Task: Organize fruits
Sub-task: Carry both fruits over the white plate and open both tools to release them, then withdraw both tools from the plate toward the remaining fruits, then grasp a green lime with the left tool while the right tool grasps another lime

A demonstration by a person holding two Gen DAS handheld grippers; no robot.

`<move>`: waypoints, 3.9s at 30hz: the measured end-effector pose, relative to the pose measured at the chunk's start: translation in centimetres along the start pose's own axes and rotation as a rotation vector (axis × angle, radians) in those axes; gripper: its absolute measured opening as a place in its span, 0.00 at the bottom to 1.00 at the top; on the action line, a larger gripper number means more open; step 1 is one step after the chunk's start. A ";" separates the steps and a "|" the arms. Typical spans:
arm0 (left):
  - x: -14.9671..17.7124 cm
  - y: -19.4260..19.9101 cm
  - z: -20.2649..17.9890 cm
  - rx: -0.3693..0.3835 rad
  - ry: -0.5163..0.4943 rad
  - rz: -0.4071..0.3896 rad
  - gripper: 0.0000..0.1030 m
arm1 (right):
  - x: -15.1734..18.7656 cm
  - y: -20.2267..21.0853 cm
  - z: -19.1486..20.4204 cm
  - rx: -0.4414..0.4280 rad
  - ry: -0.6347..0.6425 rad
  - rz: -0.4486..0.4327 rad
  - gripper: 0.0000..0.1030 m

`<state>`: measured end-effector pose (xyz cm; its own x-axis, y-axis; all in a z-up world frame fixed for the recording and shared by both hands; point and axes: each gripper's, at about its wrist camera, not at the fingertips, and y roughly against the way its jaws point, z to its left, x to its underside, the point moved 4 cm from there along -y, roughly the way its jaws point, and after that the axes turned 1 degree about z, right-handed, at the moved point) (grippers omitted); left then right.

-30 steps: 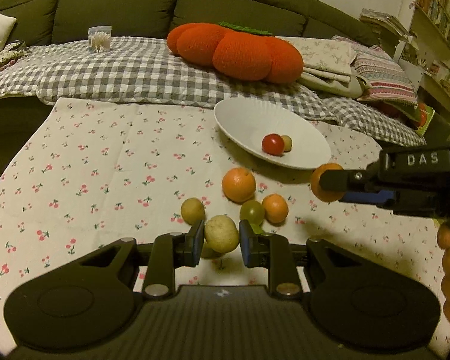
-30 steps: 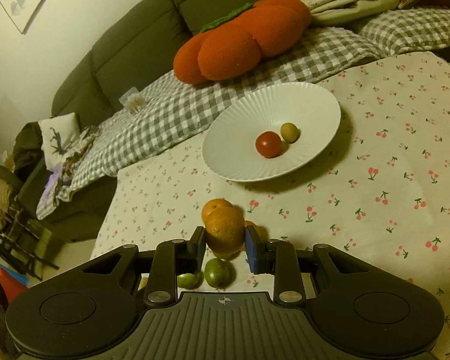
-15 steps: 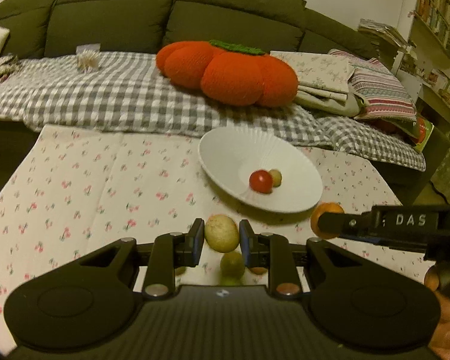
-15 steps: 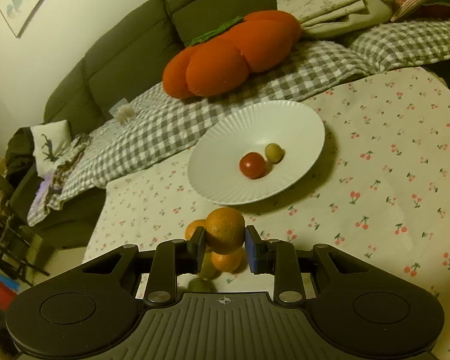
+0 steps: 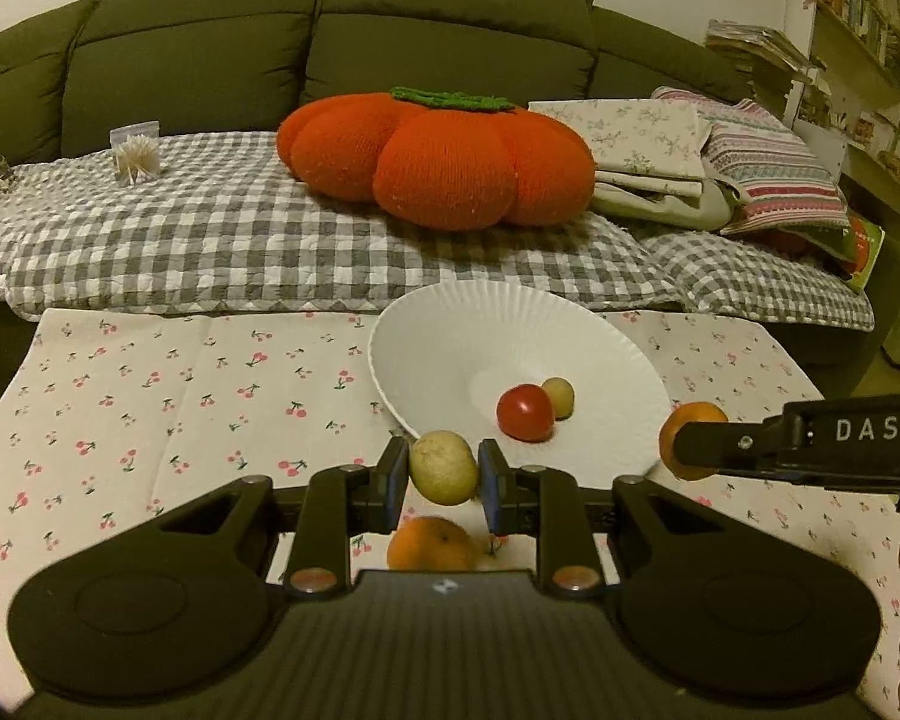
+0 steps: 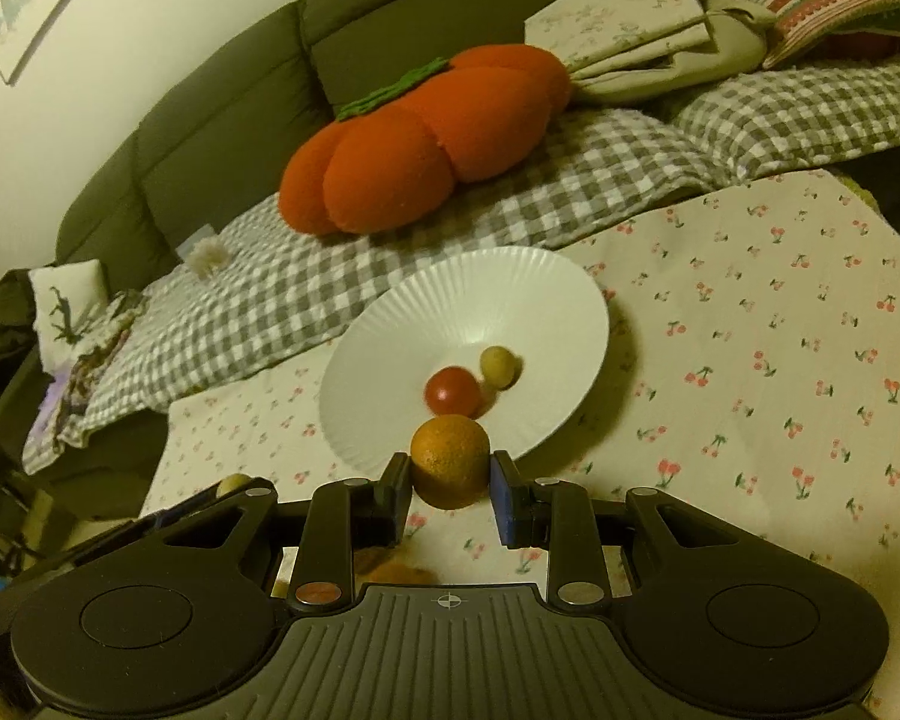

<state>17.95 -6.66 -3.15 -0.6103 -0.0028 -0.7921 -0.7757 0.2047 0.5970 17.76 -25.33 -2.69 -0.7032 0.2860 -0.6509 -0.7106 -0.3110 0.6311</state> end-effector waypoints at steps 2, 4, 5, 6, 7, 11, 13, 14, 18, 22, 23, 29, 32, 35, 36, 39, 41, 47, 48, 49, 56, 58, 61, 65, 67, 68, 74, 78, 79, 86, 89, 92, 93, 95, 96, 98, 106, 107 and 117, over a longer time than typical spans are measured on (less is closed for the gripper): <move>-0.4 -0.5 -0.1 0.007 -0.008 -0.010 0.22 | -0.4 -0.4 -0.4 0.005 -0.006 0.000 0.26; -0.8 -1.0 -0.4 0.016 -0.024 -0.028 0.22 | -0.6 -0.8 -0.6 0.006 -0.009 0.003 0.26; -1.0 -1.2 -0.5 0.020 -0.032 -0.038 0.22 | -0.8 -1.1 -0.7 0.005 -0.010 0.006 0.26; -1.2 -1.5 -0.5 0.025 -0.037 -0.042 0.22 | -1.0 -1.3 -0.8 0.005 -0.011 0.006 0.26; -1.3 -1.8 -0.7 0.031 -0.040 -0.043 0.22 | -1.2 -1.5 -0.9 0.007 -0.011 0.006 0.26; -1.3 -3.2 -1.6 0.051 -0.071 -0.023 0.22 | -2.0 -2.4 -1.1 0.025 0.003 0.004 0.26; -1.2 -4.0 -2.0 0.049 -0.087 -0.008 0.22 | -2.4 -3.0 -1.2 0.033 0.013 0.006 0.26; -1.2 -4.4 -2.2 0.049 -0.092 -0.004 0.22 | -2.4 -3.4 -1.2 0.036 0.017 0.010 0.26; -1.0 -5.8 -2.4 0.047 -0.092 0.012 0.22 | -2.4 -4.8 -1.3 0.055 0.044 0.029 0.26; -0.5 -6.9 -2.4 0.031 -0.104 0.031 0.22 | -2.6 -5.6 -1.1 0.061 0.070 0.033 0.26; -0.4 -7.1 -2.3 0.027 -0.105 0.035 0.22 | -2.7 -5.8 -1.1 0.061 0.073 0.036 0.27; -0.3 -7.7 -2.4 0.012 -0.122 0.023 0.23 | -2.6 -6.7 -0.8 0.075 0.107 0.048 0.27; -0.3 -7.6 -2.5 0.010 -0.136 0.022 0.29 | -2.4 -6.9 -0.7 0.084 0.117 0.046 0.29; -0.5 -7.2 -2.4 0.011 -0.128 0.014 0.41 | -2.4 -7.0 -0.7 0.093 0.129 0.045 0.32; -0.6 -7.0 -2.3 0.010 -0.125 0.008 0.44 | -2.4 -6.9 -0.7 0.094 0.128 0.040 0.40; -0.9 -6.4 -2.1 0.013 -0.107 0.004 0.48 | -2.6 -6.4 -0.6 0.101 0.123 0.018 0.49; -1.0 -6.0 -1.9 0.020 -0.093 0.004 0.48 | -2.8 -6.1 -0.7 0.098 0.110 0.014 0.49; -1.3 -4.6 -1.4 0.021 -0.055 0.006 0.58 | -3.0 -4.8 -0.9 0.101 0.062 0.012 0.49; -1.3 -4.3 -1.3 0.019 -0.044 0.010 0.59 | -3.0 -4.5 -0.9 0.100 0.056 0.011 0.49; -1.3 -4.0 -1.0 0.018 -0.032 0.012 0.59 | -3.0 -4.2 -0.7 0.097 0.054 0.009 0.49; -1.0 -1.5 0.0 0.012 0.006 0.015 0.75 | -1.9 -1.9 0.2 0.080 0.052 0.010 0.54; -0.8 -0.8 0.3 0.009 0.009 0.016 0.78 | -1.4 -1.3 0.3 0.072 0.049 0.010 0.54; -0.4 -0.1 0.7 0.004 0.015 0.018 0.81 | -0.7 -0.2 0.4 0.065 0.039 0.006 0.59; 0.1 0.7 1.3 -0.002 0.032 0.036 0.82 | 0.1 1.0 0.8 0.048 0.033 0.017 0.60; 0.3 1.3 1.7 0.002 0.038 0.040 0.83 | 0.4 1.4 1.4 0.039 0.050 0.017 0.60; 0.4 1.6 1.8 0.000 0.039 0.042 0.83 | 0.5 1.6 1.8 0.032 0.062 0.018 0.60; 1.2 3.4 3.5 -0.027 0.061 0.055 0.85 | 1.4 2.3 3.2 -0.001 0.090 0.042 0.63; 2.3 4.4 4.7 -0.039 0.084 0.077 0.85 | 1.9 2.6 3.9 -0.015 0.100 0.055 0.63; 2.6 4.6 5.1 -0.044 0.089 0.081 0.85 | 2.0 2.5 4.1 -0.020 0.103 0.061 0.63; 4.4 5.5 7.7 -0.081 0.129 0.127 0.85 | 3.1 1.7 4.9 -0.030 0.115 0.108 0.63; 4.9 5.3 8.0 -0.080 0.128 0.139 0.85 | 3.5 1.3 4.9 -0.027 0.106 0.123 0.63; 5.5 5.0 7.5 -0.070 0.101 0.149 0.84 | 3.8 1.0 4.8 -0.023 0.101 0.135 0.63; 5.8 4.8 7.2 -0.063 0.087 0.156 0.83 | 3.9 0.9 4.8 -0.024 0.100 0.140 0.63; 6.4 4.4 6.4 -0.044 0.059 0.175 0.82 | 4.2 0.6 4.9 -0.032 0.095 0.155 0.63; 6.7 4.2 6.1 -0.038 0.050 0.181 0.78 | 4.3 0.5 4.9 -0.037 0.091 0.164 0.63; 7.2 3.6 5.6 -0.035 0.035 0.195 0.73 | 4.6 0.2 5.0 -0.037 0.091 0.177 0.63; 8.8 1.6 4.2 -0.026 -0.027 0.225 0.50 | 5.7 -1.0 5.2 -0.027 0.100 0.219 0.63; 8.8 1.4 4.1 -0.019 -0.027 0.225 0.47 | 5.9 -1.2 5.2 -0.022 0.104 0.223 0.63; 9.1 1.8 3.8 -0.037 -0.061 0.220 0.25 | 6.9 -2.4 5.3 -0.006 0.127 0.248 0.63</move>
<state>11.66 -2.56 -9.78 -0.7556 0.0974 -0.6478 -0.6310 0.1574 0.7596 14.54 -17.79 -6.43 -0.8471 0.0852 -0.5246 -0.5168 -0.3624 0.7757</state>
